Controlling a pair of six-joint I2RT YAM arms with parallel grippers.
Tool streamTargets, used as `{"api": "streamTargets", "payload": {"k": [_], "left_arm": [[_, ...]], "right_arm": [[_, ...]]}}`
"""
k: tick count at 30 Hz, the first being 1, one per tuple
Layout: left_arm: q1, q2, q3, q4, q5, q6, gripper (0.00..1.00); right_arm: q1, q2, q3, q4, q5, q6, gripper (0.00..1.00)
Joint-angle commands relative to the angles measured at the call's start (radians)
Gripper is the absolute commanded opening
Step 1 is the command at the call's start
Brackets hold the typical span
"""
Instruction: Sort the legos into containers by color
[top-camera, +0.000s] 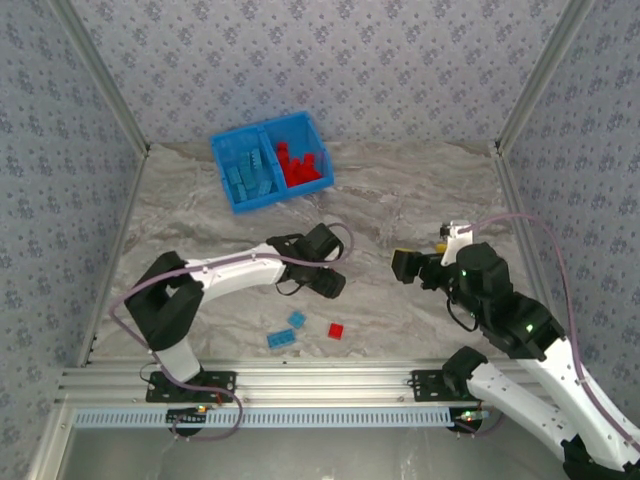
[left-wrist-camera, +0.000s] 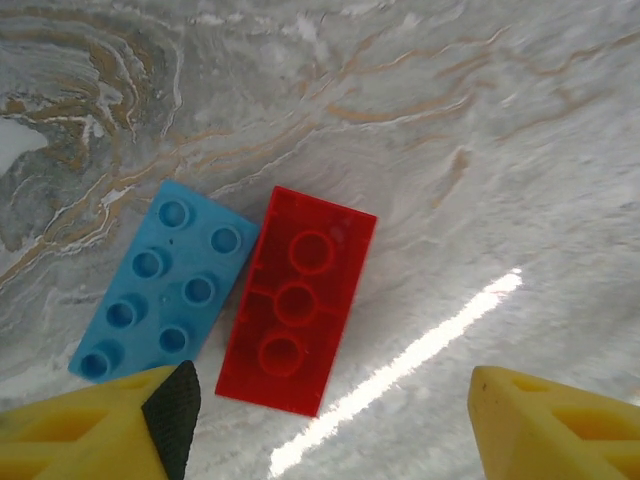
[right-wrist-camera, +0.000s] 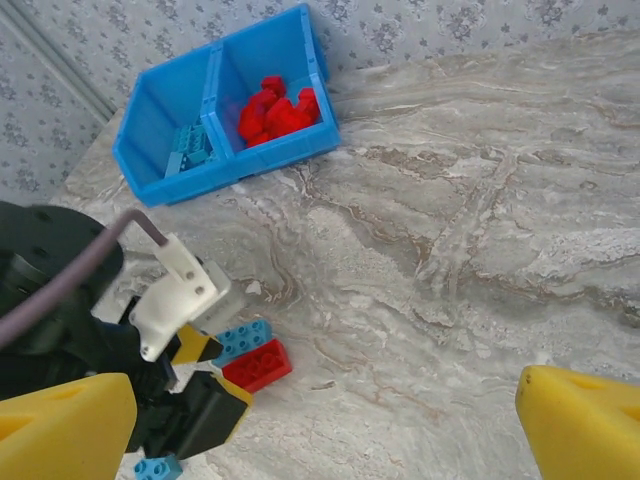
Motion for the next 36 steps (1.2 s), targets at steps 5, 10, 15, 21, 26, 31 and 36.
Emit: {"api": "streamTargets", "payload": {"k": [5, 10, 15, 21, 26, 31, 36], "left_arm": [[-0.025, 0.078, 0.045, 0.026, -0.051, 0.025, 0.61], [-0.039, 0.103, 0.037, 0.037, -0.059, 0.025, 0.57], [-0.054, 0.131, 0.04, 0.043, -0.059, 0.022, 0.53], [-0.058, 0.158, 0.048, 0.058, -0.072, 0.002, 0.39], [-0.059, 0.049, 0.064, 0.066, -0.078, 0.011, 0.32], [-0.017, -0.016, 0.228, -0.045, -0.186, 0.08, 0.31], [0.113, 0.076, 0.469, -0.093, -0.267, 0.181, 0.31]], "right_arm": [[-0.004, 0.011, 0.016, -0.033, 0.03, 0.047, 1.0], [-0.004, 0.011, -0.002, -0.012, 0.019, 0.071, 1.0], [-0.006, 0.012, -0.001, -0.013, 0.019, 0.073, 1.0], [-0.007, 0.01, 0.007, -0.025, 0.021, 0.082, 1.0], [-0.006, 0.01, 0.009, -0.026, 0.022, 0.091, 1.0], [-0.007, 0.01, 0.012, -0.023, 0.024, 0.089, 1.0], [-0.007, 0.01, 0.001, -0.011, 0.03, 0.086, 1.0]]}}
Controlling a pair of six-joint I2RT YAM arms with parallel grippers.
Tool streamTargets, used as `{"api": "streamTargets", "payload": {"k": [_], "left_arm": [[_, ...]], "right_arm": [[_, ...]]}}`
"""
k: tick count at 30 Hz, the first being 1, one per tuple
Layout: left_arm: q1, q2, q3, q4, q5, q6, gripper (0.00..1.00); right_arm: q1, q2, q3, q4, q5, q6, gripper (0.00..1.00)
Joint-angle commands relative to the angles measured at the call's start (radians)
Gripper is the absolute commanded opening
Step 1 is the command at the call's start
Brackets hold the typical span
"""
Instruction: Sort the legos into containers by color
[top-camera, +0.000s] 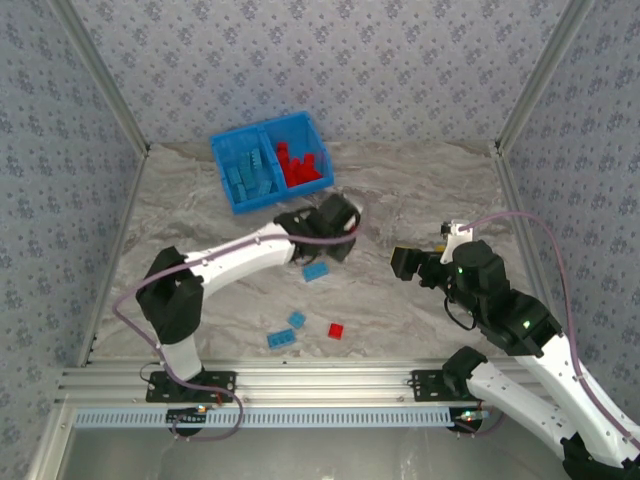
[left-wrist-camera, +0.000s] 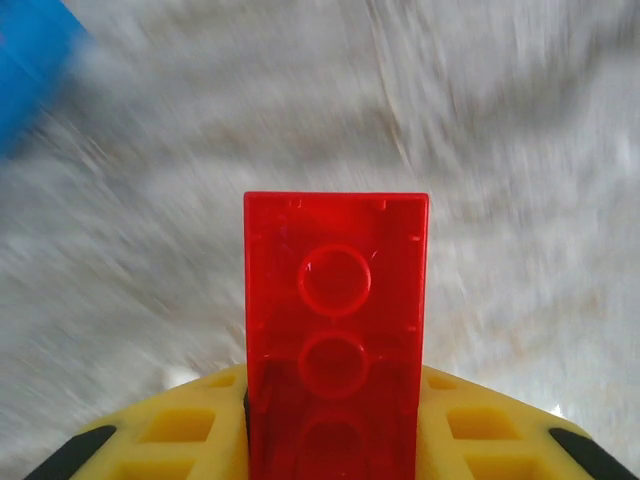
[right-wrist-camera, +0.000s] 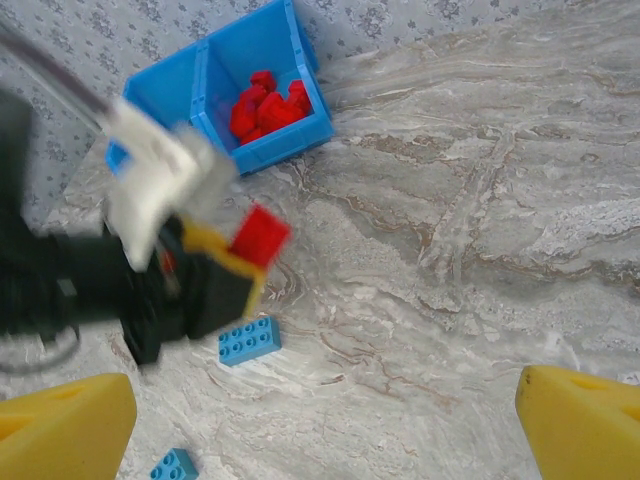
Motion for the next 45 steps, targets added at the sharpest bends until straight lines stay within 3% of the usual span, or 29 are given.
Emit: {"api": "streamTargets", "payload": {"k": [1, 9, 13, 16, 24, 31, 34, 40, 43, 45], "left_arm": [[0.109, 0.068, 0.17, -0.063, -0.101, 0.09, 0.31], [0.315, 0.49, 0.824, -0.272, -0.145, 0.092, 0.3], [0.383, 0.691, 1.124, -0.312, -0.072, 0.098, 0.3], [0.425, 0.771, 1.217, -0.289, 0.042, 0.107, 0.32], [0.486, 0.83, 1.212, -0.139, 0.077, 0.12, 0.42], [0.515, 0.865, 1.282, -0.068, 0.104, 0.121, 0.64], [0.515, 0.847, 1.304, -0.089, 0.107, 0.109, 0.64], [0.508, 0.693, 1.271, -0.21, 0.213, 0.004, 0.67], [0.494, 0.525, 1.117, -0.21, 0.268, -0.028, 0.69], [0.477, 0.364, 0.918, -0.152, 0.291, -0.031, 0.7]], "right_arm": [[-0.006, -0.005, -0.002, 0.002, 0.023, 0.011, 1.0], [-0.01, -0.006, 0.012, -0.022, 0.016, 0.015, 1.0], [-0.013, -0.004, 0.001, -0.019, 0.014, 0.024, 1.0], [-0.015, -0.004, -0.009, -0.018, 0.013, 0.031, 1.0], [-0.02, 0.002, -0.029, -0.009, 0.007, 0.031, 1.0], [-0.028, 0.022, -0.031, -0.003, -0.001, 0.028, 1.0], [-0.03, 0.027, -0.034, -0.003, -0.002, 0.033, 1.0], [-0.023, 0.068, -0.038, -0.044, -0.05, 0.056, 0.99], [0.008, 0.106, -0.042, -0.06, -0.1, 0.052, 0.97], [0.058, 0.132, -0.046, -0.063, -0.111, 0.045, 0.96]]}}
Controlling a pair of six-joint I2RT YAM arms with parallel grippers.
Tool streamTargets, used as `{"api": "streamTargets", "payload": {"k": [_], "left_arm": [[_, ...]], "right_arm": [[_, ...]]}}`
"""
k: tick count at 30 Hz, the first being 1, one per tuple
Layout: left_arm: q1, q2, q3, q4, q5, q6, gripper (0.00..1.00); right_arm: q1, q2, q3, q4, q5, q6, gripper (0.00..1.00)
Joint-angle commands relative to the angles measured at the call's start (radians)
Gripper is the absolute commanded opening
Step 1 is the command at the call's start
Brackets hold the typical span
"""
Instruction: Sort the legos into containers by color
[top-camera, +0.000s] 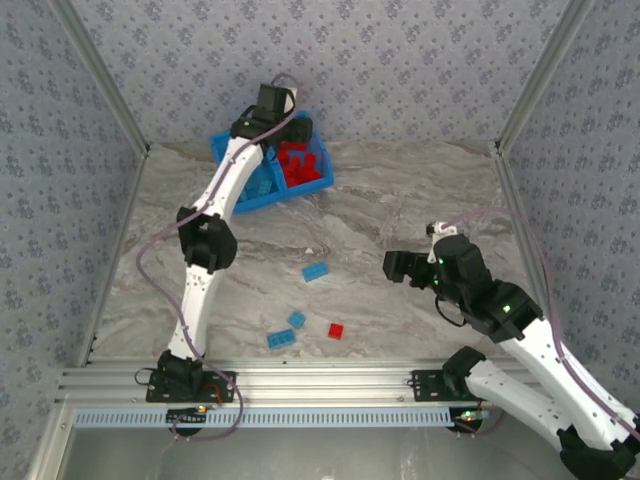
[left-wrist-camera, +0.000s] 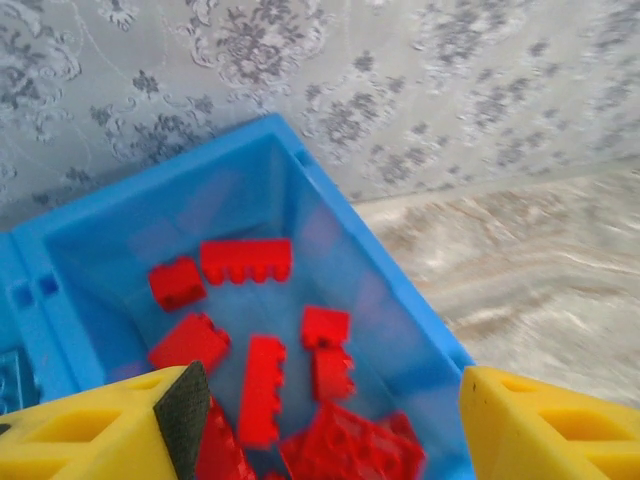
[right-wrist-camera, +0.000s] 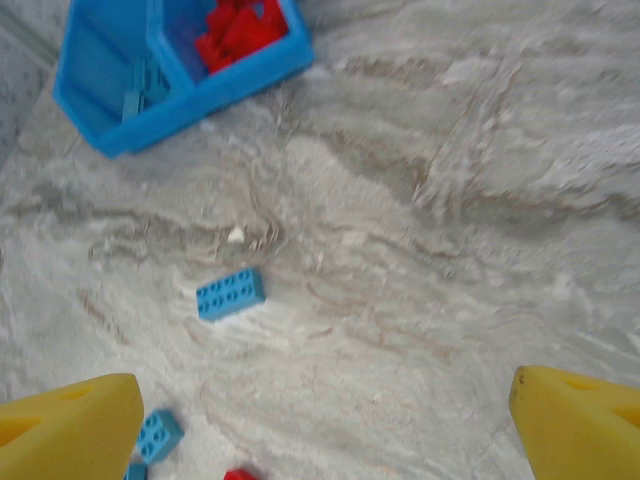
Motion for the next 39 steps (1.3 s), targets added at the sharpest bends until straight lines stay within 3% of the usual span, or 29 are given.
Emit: {"api": "streamTargets", "payload": {"k": [1, 7, 9, 12, 18, 25, 33, 39], "left_arm": [[-0.036, -0.327, -0.23, 0.069, 0.076, -0.039, 0.71], [-0.073, -0.797, -0.828, 0.208, 0.089, -0.052, 0.75], [-0.084, -0.926, -0.971, 0.193, 0.121, -0.036, 0.84], [-0.103, -1.065, -1.12, 0.111, 0.153, 0.007, 0.98], [-0.118, -1.274, -1.304, -0.053, 0.133, 0.03, 0.99], [-0.118, -1.362, -1.424, -0.083, 0.047, 0.002, 0.99], [-0.118, -1.343, -1.426, -0.032, 0.073, -0.028, 0.99], [-0.118, -1.322, -1.421, -0.02, 0.082, -0.036, 0.99]], "right_arm": [[0.072, 0.041, -0.021, -0.034, -0.05, 0.004, 0.96], [0.251, 0.233, -0.027, -0.004, -0.081, -0.005, 0.97], [0.317, 0.32, -0.032, 0.037, -0.085, -0.058, 0.97], [0.383, 0.443, -0.044, 0.111, -0.098, -0.142, 0.97], [0.46, 0.708, 0.005, 0.186, -0.136, -0.285, 0.97], [0.469, 0.903, 0.06, 0.19, -0.191, -0.447, 0.9], [0.476, 0.931, 0.049, 0.136, -0.192, -0.463, 0.59], [0.494, 0.949, 0.076, 0.069, -0.143, -0.451, 0.45]]}}
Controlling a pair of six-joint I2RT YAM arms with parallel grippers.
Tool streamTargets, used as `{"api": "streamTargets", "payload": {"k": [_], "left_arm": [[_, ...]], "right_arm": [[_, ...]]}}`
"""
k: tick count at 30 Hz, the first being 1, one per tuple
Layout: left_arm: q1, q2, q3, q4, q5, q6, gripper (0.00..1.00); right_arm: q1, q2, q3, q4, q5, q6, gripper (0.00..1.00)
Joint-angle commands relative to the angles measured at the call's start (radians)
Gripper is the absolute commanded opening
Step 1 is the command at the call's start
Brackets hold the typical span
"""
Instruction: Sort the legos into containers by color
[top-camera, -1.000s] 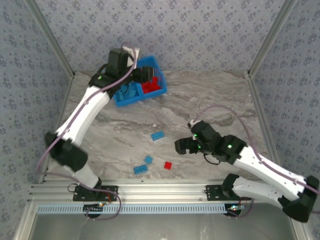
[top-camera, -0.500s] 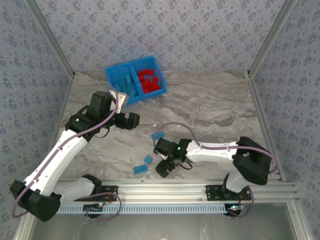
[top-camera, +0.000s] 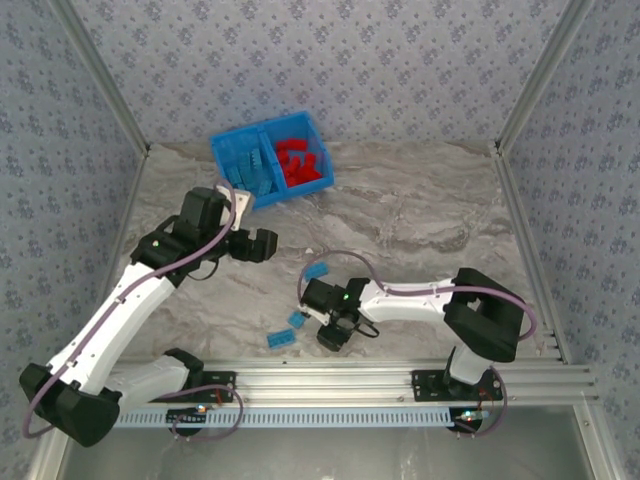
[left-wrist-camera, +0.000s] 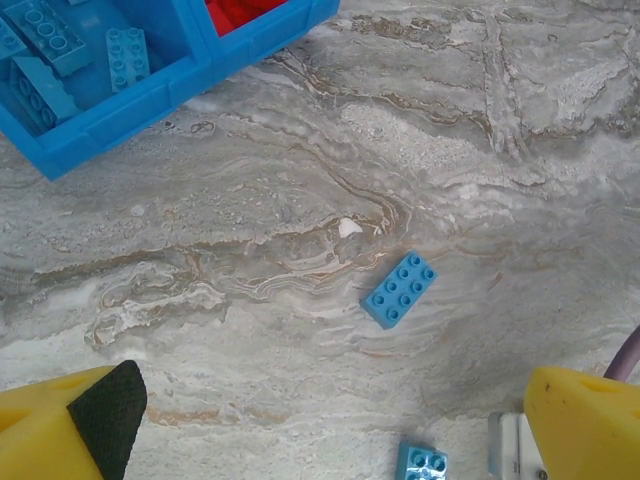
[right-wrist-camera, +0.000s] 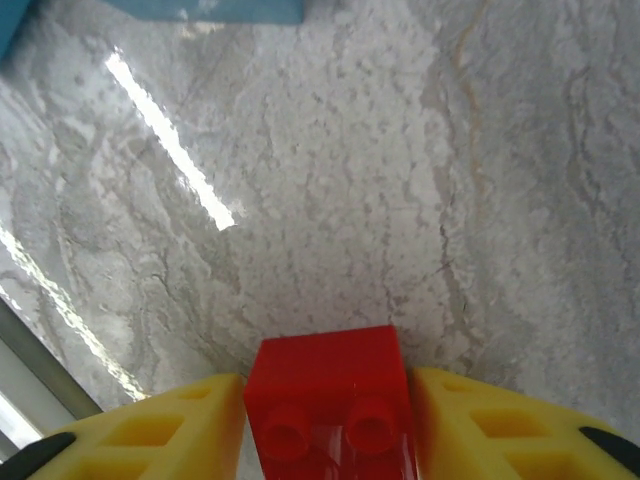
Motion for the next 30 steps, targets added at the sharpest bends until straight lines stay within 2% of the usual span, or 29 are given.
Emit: {"api": "streamTargets", "payload": {"k": [1, 5, 10, 15, 18, 22, 25, 30], "left_arm": [[-0.002, 0.008, 0.007, 0.026, 0.013, -0.015, 0.99], [-0.002, 0.004, 0.002, 0.03, 0.019, -0.024, 0.99], [-0.002, -0.026, 0.011, 0.024, 0.031, -0.032, 0.99], [-0.002, -0.082, 0.026, 0.006, 0.026, -0.025, 0.99], [-0.002, -0.115, 0.02, 0.0, 0.012, -0.028, 0.99], [-0.002, -0.154, 0.004, -0.03, -0.008, -0.046, 0.99], [-0.002, -0.188, -0.017, -0.049, -0.013, -0.067, 0.99], [-0.002, -0.247, -0.059, -0.065, -0.027, -0.099, 0.99]], "right_arm": [[0.012, 0.023, 0.025, -0.086, 0.018, 0.002, 0.41], [0.011, -0.018, 0.023, -0.076, 0.021, 0.007, 0.33], [-0.018, -0.201, 0.021, 0.004, 0.021, 0.026, 0.27], [-0.143, -0.397, 0.041, 0.168, -0.016, 0.045, 0.28], [-0.245, -0.413, 0.08, 0.286, -0.04, 0.061, 0.3], [-0.364, -0.294, 0.219, 0.374, -0.037, 0.074, 0.29], [-0.426, -0.126, 0.416, 0.365, -0.02, 0.102, 0.29], [-0.516, 0.204, 0.75, 0.347, -0.072, 0.169, 0.29]]}}
